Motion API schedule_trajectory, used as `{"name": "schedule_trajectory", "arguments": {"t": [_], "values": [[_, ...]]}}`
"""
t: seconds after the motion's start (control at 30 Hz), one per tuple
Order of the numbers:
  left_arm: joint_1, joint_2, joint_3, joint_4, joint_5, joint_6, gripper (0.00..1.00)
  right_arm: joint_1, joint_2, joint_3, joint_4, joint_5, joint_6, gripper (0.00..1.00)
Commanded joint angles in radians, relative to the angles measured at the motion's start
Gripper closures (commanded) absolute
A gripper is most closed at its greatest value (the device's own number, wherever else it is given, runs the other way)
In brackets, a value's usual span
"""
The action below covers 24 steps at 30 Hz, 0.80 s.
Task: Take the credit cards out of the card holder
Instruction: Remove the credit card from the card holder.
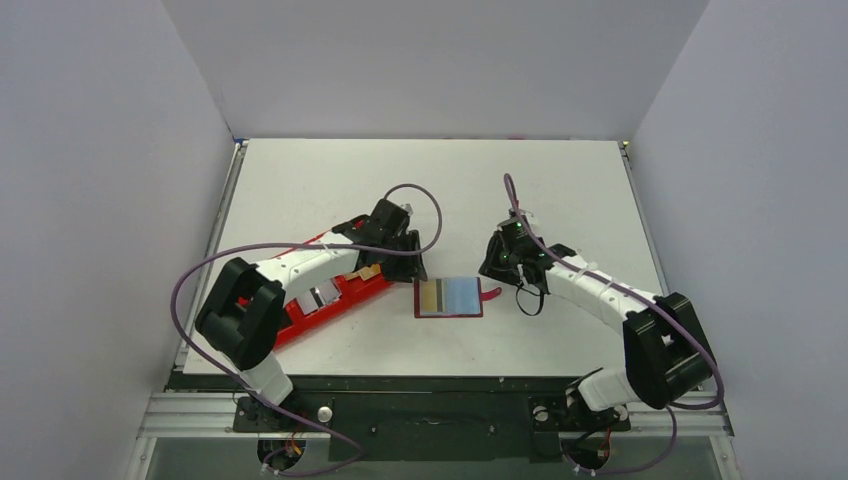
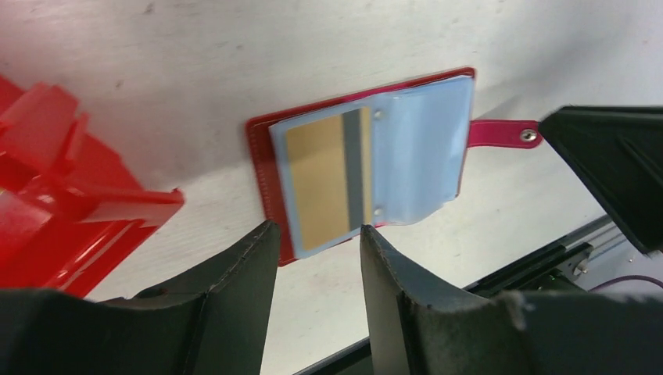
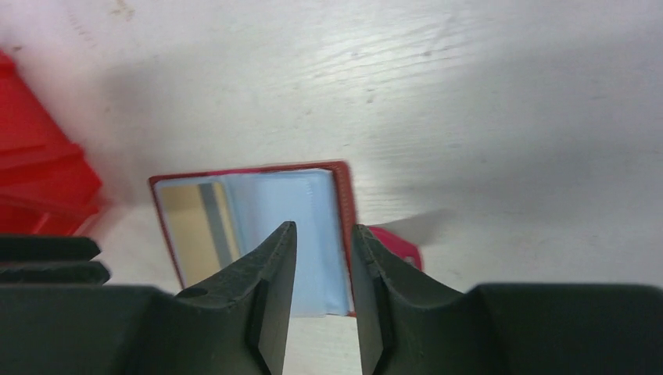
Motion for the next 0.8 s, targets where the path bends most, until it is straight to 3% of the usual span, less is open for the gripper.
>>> {"name": "schedule_trajectory", "arguments": {"t": [0.0,0.17,0.47,0.77], "values": [[0.023,-0.058,-0.040,-0.001,-0.017,0.023,0.61,0.103,0.003,0.083,-0.020,0.008,0.023,0.74],[0.027,-0.060,-0.067,0.007,-0.011,0.024,0.65,0.206,0.092,0.117,0.056,-0.062,0.074,0.81],[0.026,-0.049,-0.091,0.033,0.004,0.022,0.70,0.221,0.238,0.129,0.135,-0.131,0.102,0.82],[0.017,0.004,-0.057,0.042,0.026,0.029,0.74,0.218,0.278,0.106,0.148,-0.116,0.097,0.82]]}}
